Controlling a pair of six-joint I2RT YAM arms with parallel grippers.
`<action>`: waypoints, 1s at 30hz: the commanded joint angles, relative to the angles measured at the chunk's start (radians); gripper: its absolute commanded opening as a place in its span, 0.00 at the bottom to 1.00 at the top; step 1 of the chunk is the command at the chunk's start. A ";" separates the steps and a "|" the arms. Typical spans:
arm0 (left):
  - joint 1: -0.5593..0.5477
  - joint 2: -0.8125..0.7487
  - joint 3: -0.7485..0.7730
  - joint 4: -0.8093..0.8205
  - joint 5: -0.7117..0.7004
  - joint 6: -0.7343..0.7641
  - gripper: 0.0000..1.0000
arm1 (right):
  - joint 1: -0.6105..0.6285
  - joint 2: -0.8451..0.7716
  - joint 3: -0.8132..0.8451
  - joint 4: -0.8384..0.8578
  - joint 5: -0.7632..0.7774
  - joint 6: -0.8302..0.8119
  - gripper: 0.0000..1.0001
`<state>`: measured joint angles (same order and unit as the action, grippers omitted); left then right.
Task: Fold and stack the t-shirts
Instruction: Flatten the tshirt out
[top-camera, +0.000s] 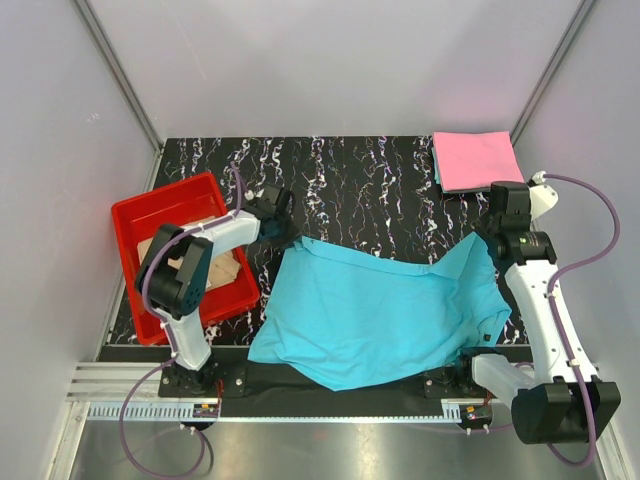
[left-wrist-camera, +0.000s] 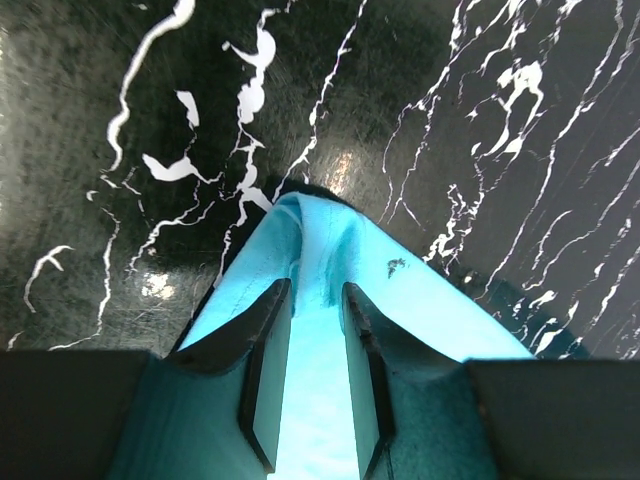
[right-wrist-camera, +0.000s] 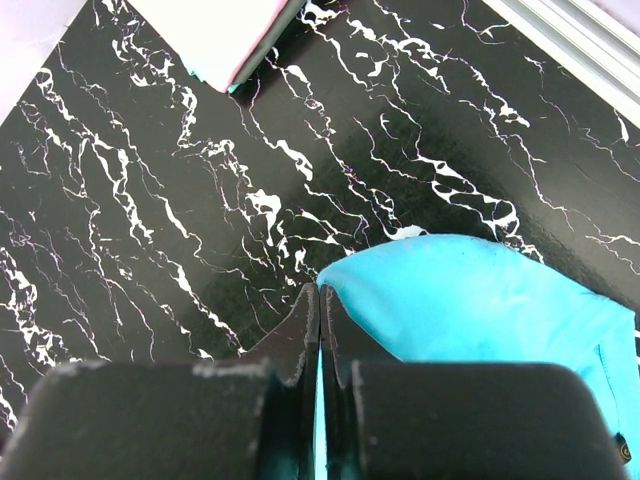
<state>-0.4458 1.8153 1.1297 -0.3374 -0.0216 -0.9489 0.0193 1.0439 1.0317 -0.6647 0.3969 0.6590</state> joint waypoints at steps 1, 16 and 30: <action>-0.011 0.013 0.036 0.000 -0.023 -0.016 0.32 | -0.004 0.004 0.016 0.042 -0.016 -0.001 0.00; -0.039 0.029 0.051 -0.032 -0.058 -0.027 0.29 | -0.002 -0.008 0.018 0.027 -0.013 -0.002 0.00; -0.041 -0.019 0.048 -0.057 -0.097 -0.008 0.30 | -0.004 -0.010 0.001 0.036 -0.030 0.017 0.00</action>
<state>-0.4839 1.8389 1.1591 -0.4023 -0.0845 -0.9649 0.0193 1.0557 1.0317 -0.6609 0.3737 0.6628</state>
